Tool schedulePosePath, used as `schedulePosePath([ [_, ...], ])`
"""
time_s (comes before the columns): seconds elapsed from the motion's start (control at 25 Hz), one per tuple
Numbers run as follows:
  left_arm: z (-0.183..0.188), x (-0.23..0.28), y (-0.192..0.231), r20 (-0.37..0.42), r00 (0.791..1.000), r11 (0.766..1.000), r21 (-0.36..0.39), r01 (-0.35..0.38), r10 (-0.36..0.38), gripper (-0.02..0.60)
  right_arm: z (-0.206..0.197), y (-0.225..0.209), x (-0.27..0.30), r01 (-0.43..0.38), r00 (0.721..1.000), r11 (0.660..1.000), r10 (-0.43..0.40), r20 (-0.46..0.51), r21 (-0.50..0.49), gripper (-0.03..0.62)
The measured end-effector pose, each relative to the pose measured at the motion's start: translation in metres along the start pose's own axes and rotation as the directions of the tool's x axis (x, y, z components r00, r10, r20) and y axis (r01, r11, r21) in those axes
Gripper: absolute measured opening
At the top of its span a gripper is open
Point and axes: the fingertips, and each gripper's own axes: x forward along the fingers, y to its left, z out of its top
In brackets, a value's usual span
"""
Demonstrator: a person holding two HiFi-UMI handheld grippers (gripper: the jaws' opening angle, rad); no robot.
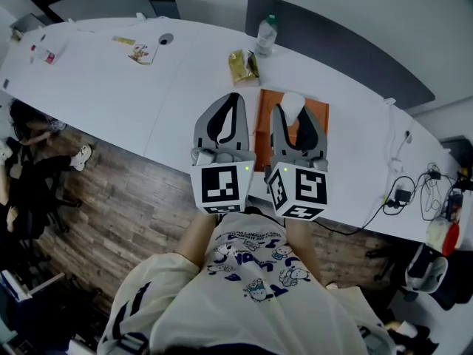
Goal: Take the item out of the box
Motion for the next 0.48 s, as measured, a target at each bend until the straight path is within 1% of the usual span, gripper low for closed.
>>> schedulePosePath([
  [0.48, 0.0034, -0.0016, -0.0034, 0.005, 1.000, 1.000, 0.012, -0.002, 0.002, 0.020, -0.0021, -0.0047, 0.0005, -0.002, 1.000, 1.000, 0.002, -0.008, -0.003, 0.190],
])
